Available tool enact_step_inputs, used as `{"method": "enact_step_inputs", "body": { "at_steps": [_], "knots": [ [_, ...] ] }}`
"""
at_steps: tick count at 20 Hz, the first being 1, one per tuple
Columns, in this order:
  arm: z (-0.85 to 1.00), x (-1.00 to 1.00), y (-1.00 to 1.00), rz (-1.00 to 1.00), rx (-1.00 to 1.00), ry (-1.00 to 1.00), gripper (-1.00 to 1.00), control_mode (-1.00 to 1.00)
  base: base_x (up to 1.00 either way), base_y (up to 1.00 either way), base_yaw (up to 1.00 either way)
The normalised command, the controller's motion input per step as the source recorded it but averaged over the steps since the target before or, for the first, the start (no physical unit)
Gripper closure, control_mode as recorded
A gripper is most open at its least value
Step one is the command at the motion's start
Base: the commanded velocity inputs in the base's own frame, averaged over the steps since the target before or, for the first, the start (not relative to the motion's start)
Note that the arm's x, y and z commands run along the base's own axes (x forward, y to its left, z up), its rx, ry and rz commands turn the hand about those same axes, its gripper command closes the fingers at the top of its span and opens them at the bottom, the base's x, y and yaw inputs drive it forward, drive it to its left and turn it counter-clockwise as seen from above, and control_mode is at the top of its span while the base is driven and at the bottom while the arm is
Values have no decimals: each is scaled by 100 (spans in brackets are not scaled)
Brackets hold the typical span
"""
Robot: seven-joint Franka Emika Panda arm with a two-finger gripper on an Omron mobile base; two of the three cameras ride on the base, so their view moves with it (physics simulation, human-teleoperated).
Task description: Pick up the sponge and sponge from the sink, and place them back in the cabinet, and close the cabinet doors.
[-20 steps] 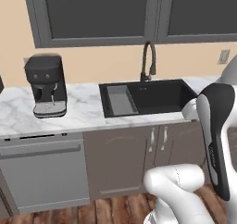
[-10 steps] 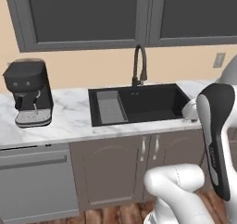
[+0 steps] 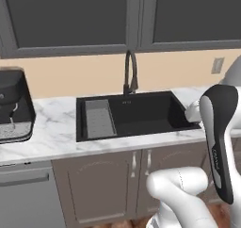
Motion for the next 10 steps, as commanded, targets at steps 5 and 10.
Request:
{"method": "enact_step_inputs", "body": {
  "at_steps": [5,10],
  "knots": [
    [0,0,0,0,0,0,-100,100,41,-44,-3],
    [0,0,0,0,0,0,-100,100,43,-33,-3]
  ]
}}
